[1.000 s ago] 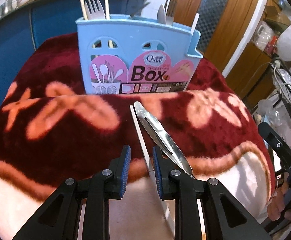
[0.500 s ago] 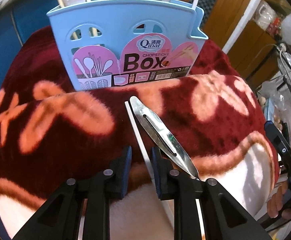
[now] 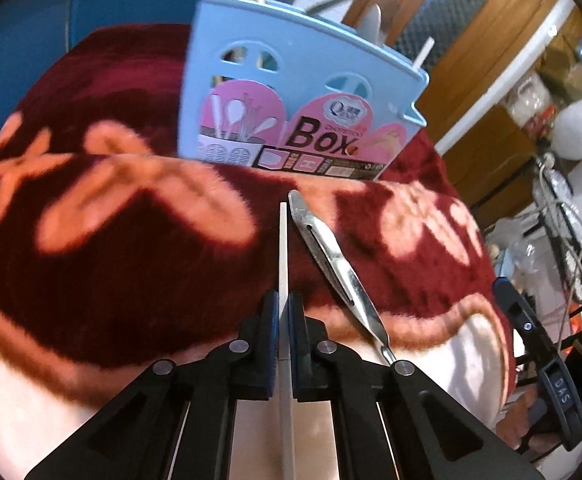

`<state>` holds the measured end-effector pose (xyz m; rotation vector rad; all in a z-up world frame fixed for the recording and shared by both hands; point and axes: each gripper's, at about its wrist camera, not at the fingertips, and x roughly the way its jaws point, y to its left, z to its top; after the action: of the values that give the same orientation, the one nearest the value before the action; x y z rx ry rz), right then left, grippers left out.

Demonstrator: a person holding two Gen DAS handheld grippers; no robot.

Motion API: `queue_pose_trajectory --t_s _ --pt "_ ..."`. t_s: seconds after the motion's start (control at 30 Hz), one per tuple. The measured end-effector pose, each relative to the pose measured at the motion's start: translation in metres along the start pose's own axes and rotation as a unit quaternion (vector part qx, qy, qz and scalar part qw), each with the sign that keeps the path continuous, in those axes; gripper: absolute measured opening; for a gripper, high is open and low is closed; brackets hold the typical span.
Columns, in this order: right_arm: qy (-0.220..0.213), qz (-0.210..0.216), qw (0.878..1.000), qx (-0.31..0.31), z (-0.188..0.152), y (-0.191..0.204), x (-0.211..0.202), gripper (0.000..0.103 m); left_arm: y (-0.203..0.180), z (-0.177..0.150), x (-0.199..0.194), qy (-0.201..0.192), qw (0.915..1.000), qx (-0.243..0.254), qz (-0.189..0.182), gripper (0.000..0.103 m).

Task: Organize utensils
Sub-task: 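Move both tools back to the remaining utensils on the blanket, then grasp the metal tongs with the right tool while the left tool grasps a thin white stick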

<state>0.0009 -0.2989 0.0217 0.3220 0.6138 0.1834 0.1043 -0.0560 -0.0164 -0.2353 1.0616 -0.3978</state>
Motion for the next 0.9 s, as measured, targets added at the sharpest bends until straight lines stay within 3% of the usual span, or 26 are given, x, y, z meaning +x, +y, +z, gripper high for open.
queue_pose_trajectory --t_s 0.13,0.53,0.9 --pt "0.019 0.005 1.000 -0.013 0.000 0.012 0.008 0.031 0.011 -0.005 -0.014 -0.026 0.9995 -0.014 -0.012 0.004" --pt "0.110 0.038 0.991 -0.067 -0.002 0.059 0.044 0.034 0.025 -0.007 -0.049 -0.109 0.9940 0.000 0.008 0.004" --pt "0.195 0.016 0.974 -0.113 -0.004 0.085 0.082 0.034 0.039 -0.009 -0.066 -0.157 0.9872 0.010 0.028 0.004"
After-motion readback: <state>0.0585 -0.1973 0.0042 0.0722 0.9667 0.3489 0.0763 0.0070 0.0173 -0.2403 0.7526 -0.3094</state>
